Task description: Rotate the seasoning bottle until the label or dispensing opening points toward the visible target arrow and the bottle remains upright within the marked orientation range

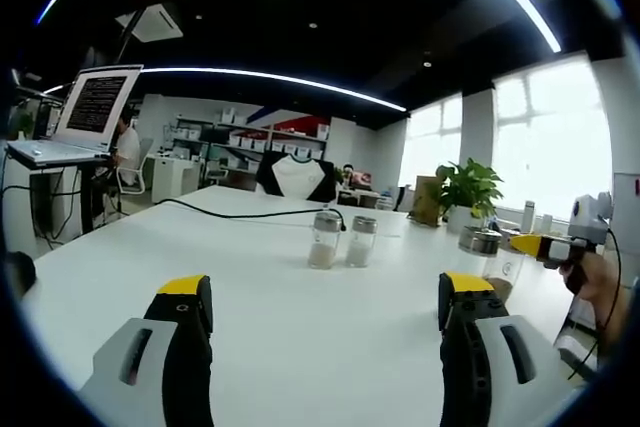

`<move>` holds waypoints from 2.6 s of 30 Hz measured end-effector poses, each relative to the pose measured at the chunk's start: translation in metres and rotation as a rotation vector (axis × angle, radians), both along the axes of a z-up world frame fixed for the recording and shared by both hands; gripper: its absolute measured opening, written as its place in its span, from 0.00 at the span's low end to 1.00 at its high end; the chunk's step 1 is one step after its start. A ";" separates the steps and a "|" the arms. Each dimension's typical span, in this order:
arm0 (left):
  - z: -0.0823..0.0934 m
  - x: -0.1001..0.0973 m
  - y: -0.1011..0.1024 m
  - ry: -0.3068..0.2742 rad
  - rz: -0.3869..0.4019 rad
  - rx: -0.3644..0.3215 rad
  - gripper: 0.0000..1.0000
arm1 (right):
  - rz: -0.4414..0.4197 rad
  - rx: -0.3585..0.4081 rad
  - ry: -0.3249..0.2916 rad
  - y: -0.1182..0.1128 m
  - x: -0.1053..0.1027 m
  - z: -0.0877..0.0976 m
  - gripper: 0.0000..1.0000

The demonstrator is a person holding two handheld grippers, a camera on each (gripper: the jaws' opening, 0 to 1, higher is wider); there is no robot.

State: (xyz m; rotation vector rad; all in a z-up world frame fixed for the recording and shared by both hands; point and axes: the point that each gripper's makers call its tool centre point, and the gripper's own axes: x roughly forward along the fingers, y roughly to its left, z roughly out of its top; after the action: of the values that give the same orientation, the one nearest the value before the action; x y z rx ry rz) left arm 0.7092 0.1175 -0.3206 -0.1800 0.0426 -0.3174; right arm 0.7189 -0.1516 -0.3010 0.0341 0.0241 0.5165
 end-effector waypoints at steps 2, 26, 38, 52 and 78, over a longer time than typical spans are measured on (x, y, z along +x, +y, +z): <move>0.000 0.000 0.000 0.001 -0.001 0.001 0.99 | -0.004 0.001 0.000 -0.001 0.001 0.000 0.37; -0.001 0.003 0.005 0.001 0.006 -0.002 0.99 | 0.330 0.061 0.010 -0.014 -0.005 0.041 0.55; -0.002 0.005 0.002 0.005 0.001 0.005 0.98 | 0.632 0.048 0.045 -0.019 -0.001 0.029 0.56; -0.001 0.005 0.003 0.005 0.002 0.007 0.98 | 0.824 0.016 0.078 0.002 -0.007 0.007 0.55; 0.007 -0.002 0.005 -0.023 0.004 0.021 1.00 | 0.877 0.005 0.049 0.026 -0.024 0.003 0.39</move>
State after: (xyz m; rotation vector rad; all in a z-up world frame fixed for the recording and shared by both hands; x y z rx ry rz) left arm 0.7070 0.1224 -0.3141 -0.1558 0.0233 -0.3152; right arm 0.6948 -0.1252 -0.2977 0.0402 0.0870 1.3924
